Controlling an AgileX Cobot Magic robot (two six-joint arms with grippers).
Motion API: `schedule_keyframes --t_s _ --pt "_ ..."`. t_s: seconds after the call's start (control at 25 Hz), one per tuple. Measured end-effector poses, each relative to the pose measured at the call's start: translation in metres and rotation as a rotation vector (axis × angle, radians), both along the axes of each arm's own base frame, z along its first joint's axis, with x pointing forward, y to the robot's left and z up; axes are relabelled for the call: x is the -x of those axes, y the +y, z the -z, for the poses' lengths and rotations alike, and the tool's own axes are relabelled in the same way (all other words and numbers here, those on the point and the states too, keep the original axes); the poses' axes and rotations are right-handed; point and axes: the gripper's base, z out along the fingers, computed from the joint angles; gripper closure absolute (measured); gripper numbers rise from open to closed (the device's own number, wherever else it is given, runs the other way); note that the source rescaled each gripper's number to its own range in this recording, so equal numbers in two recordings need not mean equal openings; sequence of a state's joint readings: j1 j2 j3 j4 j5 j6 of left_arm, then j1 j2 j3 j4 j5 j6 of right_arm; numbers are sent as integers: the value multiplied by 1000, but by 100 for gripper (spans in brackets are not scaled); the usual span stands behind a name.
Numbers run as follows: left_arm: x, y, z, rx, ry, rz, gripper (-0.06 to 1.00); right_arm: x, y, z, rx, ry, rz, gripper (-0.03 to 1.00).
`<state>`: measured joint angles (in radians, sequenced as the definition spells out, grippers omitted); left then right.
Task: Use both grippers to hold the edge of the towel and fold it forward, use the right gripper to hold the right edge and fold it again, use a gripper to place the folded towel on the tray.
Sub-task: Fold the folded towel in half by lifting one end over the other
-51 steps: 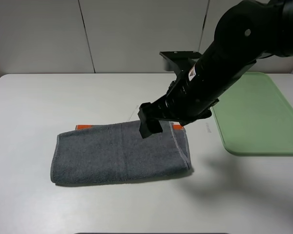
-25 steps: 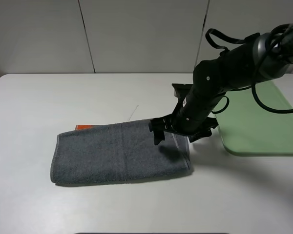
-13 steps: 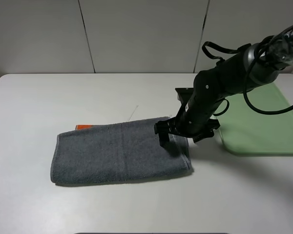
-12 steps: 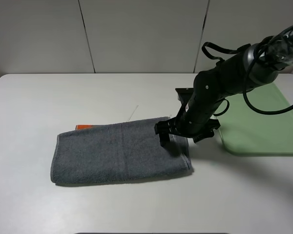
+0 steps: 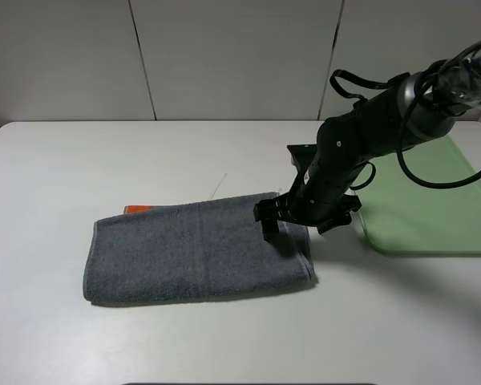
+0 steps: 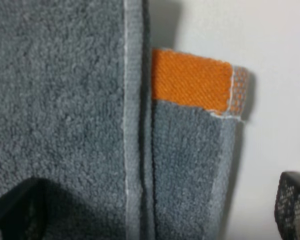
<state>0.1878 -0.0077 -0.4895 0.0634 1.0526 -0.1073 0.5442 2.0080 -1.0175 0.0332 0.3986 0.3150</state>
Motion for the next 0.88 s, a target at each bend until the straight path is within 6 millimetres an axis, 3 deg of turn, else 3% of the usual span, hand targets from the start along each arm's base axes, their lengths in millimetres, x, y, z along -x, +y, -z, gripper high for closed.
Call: schedule_keyframes --t_s 0.16,0.48,0.64,0.88 --pt "0 0 0 0 0 0 0 0 0 0 7 7 -3 0" --pt "0 0 0 0 0 0 0 2 0 2 4 36 18 65" --pt "0 0 0 0 0 0 0 2 1 2 2 37 18 92" --pt "0 0 0 0 0 0 1 3 -1 -2 19 33 -2 91"
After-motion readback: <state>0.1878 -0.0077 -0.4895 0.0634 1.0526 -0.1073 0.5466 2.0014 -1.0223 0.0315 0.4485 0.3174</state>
